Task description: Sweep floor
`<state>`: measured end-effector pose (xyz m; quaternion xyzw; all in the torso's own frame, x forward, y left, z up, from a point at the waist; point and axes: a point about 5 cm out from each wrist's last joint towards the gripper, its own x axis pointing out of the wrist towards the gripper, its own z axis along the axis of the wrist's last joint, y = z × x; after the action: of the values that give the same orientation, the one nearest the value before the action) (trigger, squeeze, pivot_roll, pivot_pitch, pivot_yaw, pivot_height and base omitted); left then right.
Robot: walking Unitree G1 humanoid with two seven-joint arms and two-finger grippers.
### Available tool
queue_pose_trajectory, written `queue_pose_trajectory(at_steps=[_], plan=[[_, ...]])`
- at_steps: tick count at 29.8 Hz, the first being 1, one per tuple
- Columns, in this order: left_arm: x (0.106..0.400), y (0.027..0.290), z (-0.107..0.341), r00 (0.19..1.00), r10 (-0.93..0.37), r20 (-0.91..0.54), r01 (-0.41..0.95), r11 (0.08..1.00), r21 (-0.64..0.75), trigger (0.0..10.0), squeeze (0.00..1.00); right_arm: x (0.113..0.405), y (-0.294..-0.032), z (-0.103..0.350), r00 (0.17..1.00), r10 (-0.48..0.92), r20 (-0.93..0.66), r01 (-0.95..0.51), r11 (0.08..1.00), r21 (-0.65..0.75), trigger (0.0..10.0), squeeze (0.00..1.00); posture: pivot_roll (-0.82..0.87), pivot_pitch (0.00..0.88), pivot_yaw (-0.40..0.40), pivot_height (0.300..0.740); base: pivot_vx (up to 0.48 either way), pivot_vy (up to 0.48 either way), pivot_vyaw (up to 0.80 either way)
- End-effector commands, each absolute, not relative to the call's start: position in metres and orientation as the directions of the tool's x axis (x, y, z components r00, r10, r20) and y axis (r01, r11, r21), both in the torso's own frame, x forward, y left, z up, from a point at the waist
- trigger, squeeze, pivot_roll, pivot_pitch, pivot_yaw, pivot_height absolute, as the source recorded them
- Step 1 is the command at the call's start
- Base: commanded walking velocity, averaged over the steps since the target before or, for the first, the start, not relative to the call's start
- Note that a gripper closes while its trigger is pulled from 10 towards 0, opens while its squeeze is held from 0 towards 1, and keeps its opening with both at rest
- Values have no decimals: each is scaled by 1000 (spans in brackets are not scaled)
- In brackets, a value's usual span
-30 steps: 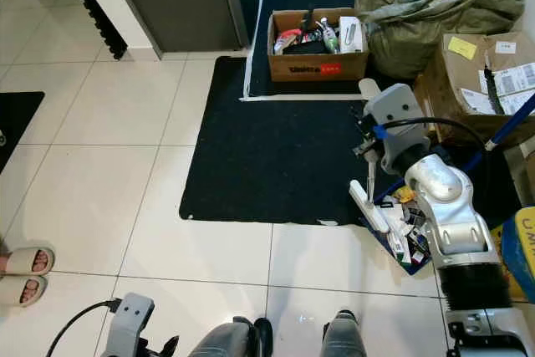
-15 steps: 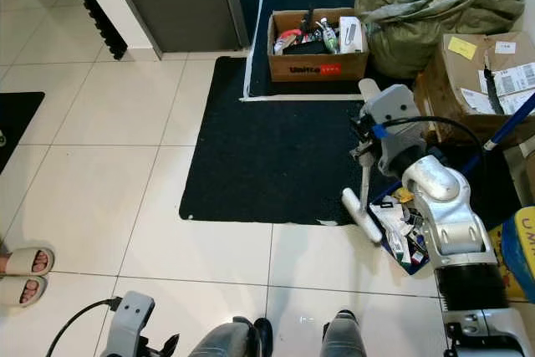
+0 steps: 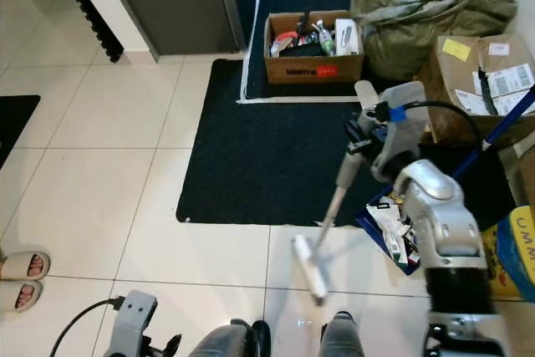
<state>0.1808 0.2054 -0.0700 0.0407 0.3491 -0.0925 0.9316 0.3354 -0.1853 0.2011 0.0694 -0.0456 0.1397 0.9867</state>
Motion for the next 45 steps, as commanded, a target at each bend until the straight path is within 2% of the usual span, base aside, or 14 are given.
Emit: queue_pose_trajectory(at_steps=[1,2,3,4,9,13,14,15,17,18,21,30,45], plan=[[166,209,-78,698,-123,-706,184,983,10,10000,0,335,-181,204,952,265,154,-292,937,193,10000,0,-92,172,71,740,0,0,0],[171,208,-77,699,-113,-706,173,985,14,10000,0,336,-172,193,960,246,133,-274,926,261,10000,0,-96,148,68,740,0,0,0],[171,208,-77,699,-113,-706,173,985,14,10000,0,336,-172,193,960,246,133,-274,926,261,10000,0,-96,148,68,740,0,0,0],[184,204,-73,703,-87,-706,150,988,27,10000,0,334,-150,167,956,279,96,-295,910,291,10000,0,-91,74,59,740,0,0,0],[201,196,-67,723,-74,-686,140,989,40,10000,0,331,-134,142,963,260,66,-266,901,343,10000,0,-87,34,58,740,0,0,0],[217,190,-59,755,-71,-651,141,988,56,10000,0,331,-129,134,974,221,55,-227,924,306,10000,0,-87,0,63,740,0,0,0],[223,190,-55,767,-62,-639,132,989,63,10000,0,332,-127,135,973,221,60,-229,941,248,10000,0,-89,0,63,740,0,0,0],[223,190,-55,767,-62,-639,132,989,63,10000,0,332,-127,135,973,221,60,-229,941,248,10000,0,-89,0,63,740,0,0,0],[230,193,-51,777,-48,-627,114,991,66,10000,0,334,-123,134,969,239,67,-245,963,110,10000,0,-90,0,62,740,0,0,0],[230,193,-51,777,-48,-627,114,991,66,10000,0,334,-123,134,969,239,67,-245,963,110,10000,0,-90,0,62,740,0,0,0],[233,195,-50,770,-36,-637,105,992,71,10000,0,334,-123,123,969,242,48,-239,969,-64,10000,0,-85,0,61,740,243,0,529],[231,195,-52,750,-37,-661,122,989,83,10000,0,338,-119,118,976,212,55,-207,975,-79,10000,0,-89,0,91,740,412,0,759],[215,203,-61,707,-23,-707,127,987,95,10000,0,339,-120,108,982,184,46,-178,979,-102,10000,0,-99,0,108,740,437,0,0]])
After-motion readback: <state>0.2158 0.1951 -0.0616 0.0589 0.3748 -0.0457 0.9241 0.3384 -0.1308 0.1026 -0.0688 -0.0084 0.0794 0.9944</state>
